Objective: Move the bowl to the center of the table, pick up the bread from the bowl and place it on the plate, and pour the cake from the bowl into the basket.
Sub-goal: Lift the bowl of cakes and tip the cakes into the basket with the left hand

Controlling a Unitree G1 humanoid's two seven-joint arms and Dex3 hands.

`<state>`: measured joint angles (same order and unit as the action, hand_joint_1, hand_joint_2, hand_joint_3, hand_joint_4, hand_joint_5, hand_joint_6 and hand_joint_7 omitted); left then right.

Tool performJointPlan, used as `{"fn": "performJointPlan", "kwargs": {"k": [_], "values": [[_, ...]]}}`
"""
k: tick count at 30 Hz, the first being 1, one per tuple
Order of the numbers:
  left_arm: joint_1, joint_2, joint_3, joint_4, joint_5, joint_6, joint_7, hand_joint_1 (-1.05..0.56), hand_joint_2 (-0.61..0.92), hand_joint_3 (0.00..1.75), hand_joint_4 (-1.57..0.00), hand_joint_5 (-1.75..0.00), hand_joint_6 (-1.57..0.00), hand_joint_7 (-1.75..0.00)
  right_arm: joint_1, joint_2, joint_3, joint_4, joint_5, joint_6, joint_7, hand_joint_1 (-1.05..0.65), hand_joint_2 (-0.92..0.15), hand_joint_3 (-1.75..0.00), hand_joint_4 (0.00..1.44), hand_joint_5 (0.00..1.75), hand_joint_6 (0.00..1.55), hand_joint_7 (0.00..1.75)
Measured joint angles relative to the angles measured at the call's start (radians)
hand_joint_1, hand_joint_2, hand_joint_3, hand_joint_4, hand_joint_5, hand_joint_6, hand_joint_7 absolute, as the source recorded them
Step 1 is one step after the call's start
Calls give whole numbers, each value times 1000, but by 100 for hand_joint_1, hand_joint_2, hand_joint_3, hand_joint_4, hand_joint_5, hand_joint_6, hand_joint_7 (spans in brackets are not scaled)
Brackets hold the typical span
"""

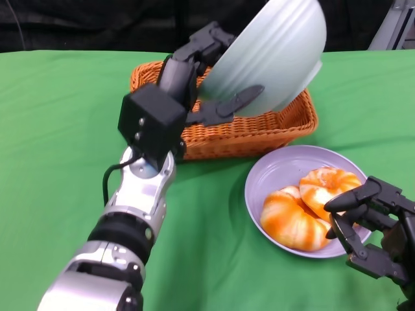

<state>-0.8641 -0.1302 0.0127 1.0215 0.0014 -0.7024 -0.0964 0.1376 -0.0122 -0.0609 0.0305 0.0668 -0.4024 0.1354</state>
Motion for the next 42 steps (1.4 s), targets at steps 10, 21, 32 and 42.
{"fn": "performJointPlan", "kwargs": {"k": [10, 21, 32, 42], "values": [[-84, -44, 50, 29, -43, 31, -12, -32, 88, 50, -68, -175, -61, -150, -14, 0, 3, 40, 2, -21, 0, -18, -62, -72, 78, 147, 75, 115], [-116, -77, 129, 30, -161, 178, -68, -29, 86, 52, -63, -173, -59, -156, -17, 0, 5, 47, 6, -33, 8, -17, -63, -70, 77, 148, 73, 117], [-145, -105, 245, -21, -376, 505, -116, -22, 84, 57, -73, -175, -50, -174, -17, 0, 5, 49, 13, -36, 13, -17, -63, -71, 77, 146, 73, 116], [-144, -105, 264, -60, -413, 598, -116, -21, 84, 60, -76, -175, -52, -175, -17, -1, 5, 49, 4, -45, 10, -18, -62, -71, 77, 146, 73, 115]]}}
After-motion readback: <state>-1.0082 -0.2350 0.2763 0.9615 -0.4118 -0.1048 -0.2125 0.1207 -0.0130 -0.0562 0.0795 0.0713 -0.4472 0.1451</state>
